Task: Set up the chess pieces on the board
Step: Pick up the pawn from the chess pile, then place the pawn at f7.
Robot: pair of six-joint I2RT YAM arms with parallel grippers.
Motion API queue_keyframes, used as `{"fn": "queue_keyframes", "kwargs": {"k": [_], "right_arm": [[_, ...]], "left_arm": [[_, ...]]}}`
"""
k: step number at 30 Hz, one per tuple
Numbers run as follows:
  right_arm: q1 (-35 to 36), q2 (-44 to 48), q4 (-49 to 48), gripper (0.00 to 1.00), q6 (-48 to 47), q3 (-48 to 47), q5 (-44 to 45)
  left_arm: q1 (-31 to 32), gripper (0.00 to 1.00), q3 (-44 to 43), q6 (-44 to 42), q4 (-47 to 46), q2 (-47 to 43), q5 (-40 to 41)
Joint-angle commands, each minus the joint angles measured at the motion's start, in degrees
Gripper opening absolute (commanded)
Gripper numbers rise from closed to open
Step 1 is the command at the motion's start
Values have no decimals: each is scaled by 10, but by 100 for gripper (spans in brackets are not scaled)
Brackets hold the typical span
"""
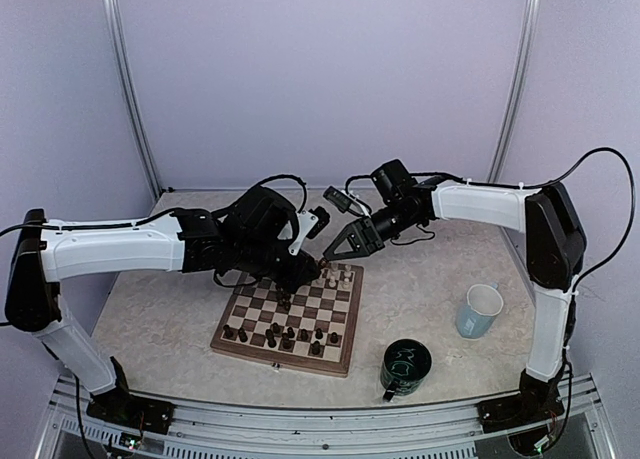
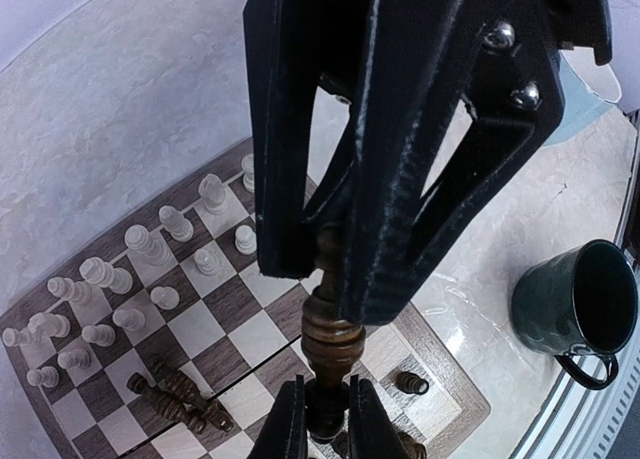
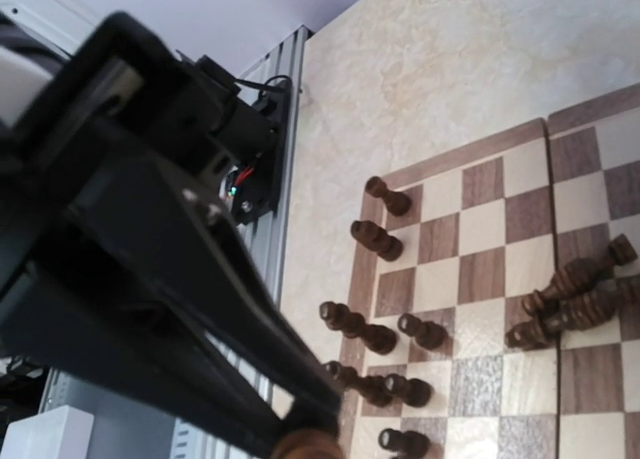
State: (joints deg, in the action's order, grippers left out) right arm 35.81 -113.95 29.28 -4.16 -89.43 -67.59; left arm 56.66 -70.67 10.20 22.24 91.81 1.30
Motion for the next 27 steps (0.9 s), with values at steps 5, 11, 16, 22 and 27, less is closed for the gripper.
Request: {"fn": "queue_keyframes", "kwargs": {"k": [5,11,16,22,27], "right_arm": [[6,4,-3,16,6,1,-15],[4,18,15,5,-24,-10,17],[-2,55,27,3,-73,-7,128],[29,93,23,2,-135,16,270],[80,87,27,2,-182,24,361]], "left_arm": [[4,0,-17,-6,-7,10,-1],[3,0,-24,-13,20,20,25],[-12,0,-25,-25,57,1,56],[-87,1,-61,-39,85,-33,70],[-129,2,-138,-43,94,-22,155]]}}
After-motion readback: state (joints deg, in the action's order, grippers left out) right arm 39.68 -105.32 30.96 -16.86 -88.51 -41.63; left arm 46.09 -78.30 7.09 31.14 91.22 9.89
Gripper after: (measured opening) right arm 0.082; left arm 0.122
